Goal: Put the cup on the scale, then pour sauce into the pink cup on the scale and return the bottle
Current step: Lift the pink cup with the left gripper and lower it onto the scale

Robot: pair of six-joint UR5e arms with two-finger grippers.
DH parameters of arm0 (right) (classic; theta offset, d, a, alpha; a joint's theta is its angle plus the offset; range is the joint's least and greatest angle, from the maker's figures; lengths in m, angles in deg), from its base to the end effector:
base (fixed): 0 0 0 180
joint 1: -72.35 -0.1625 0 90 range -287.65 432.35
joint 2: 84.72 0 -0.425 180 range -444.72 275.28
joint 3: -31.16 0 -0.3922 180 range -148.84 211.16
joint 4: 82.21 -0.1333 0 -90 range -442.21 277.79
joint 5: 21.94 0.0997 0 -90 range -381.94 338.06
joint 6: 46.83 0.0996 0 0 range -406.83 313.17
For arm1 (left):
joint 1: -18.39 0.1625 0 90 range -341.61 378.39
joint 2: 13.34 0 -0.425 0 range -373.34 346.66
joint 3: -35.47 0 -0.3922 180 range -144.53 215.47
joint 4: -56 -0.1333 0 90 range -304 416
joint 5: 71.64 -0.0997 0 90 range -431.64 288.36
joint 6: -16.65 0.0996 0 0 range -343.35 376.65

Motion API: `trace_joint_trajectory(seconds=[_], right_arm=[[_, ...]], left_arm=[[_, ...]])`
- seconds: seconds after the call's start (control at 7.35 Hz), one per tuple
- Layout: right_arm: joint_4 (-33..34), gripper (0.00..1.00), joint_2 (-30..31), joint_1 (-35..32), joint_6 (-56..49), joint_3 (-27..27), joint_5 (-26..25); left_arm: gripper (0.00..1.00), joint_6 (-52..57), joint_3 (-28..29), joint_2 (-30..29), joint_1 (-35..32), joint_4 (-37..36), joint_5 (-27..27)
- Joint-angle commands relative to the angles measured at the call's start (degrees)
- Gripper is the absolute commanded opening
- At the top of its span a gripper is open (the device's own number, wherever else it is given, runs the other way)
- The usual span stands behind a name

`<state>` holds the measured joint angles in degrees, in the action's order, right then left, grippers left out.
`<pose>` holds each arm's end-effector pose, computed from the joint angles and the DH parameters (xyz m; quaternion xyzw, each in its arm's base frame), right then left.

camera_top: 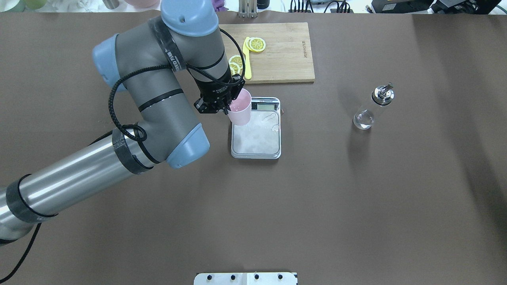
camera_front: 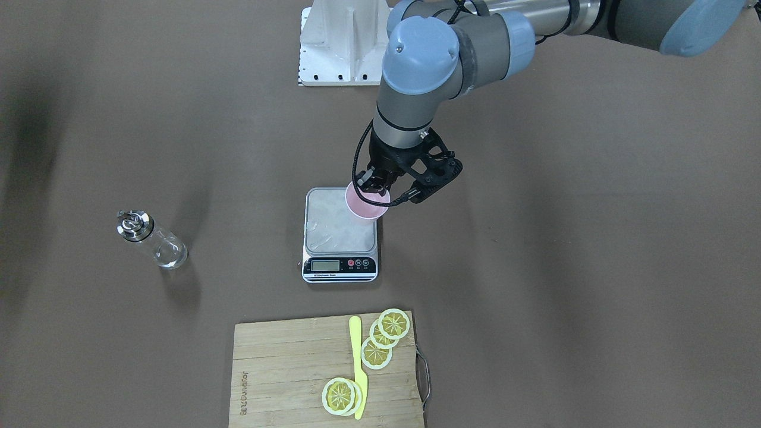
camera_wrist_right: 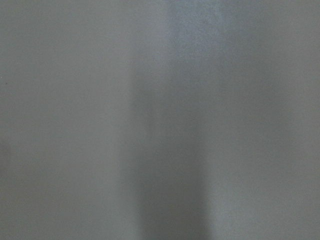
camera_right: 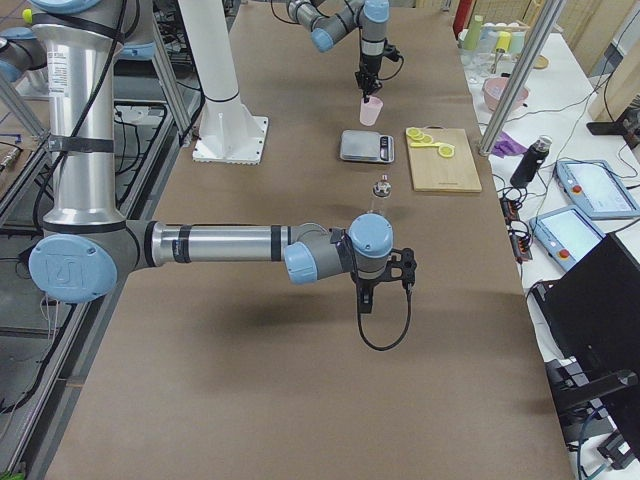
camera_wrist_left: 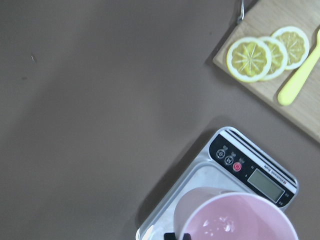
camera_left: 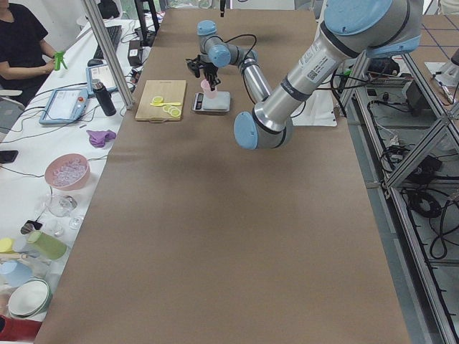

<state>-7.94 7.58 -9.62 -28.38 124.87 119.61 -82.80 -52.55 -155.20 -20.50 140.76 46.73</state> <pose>-0.0135 -0.4915 0.6073 0.0321 -0.4493 0.0163 0.8927 0.5061 -0.5186 0.1174 -0.1257 0.4137 -0.2823 0.8564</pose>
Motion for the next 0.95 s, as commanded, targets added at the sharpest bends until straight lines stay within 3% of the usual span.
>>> trace_joint_trajectory(seconds=[0.0, 0.68, 0.82], right_arm=[[0.0, 1.00, -0.4, 0.2, 0.0, 0.0, 0.0], [0.1, 1.00, 0.0, 0.5, 0.1, 0.8, 0.0], [0.1, 1.00, 0.0, 0.5, 0.0, 1.0, 0.0]], left_arm=[[0.00, -0.1, 2.2, -0.3, 1.6, 3.7, -2.4], [0.00, 0.0, 5.2, -0.5, 2.6, 7.3, -2.4], [0.21, 0.0, 5.3, -0.5, 2.7, 7.3, -2.4]])
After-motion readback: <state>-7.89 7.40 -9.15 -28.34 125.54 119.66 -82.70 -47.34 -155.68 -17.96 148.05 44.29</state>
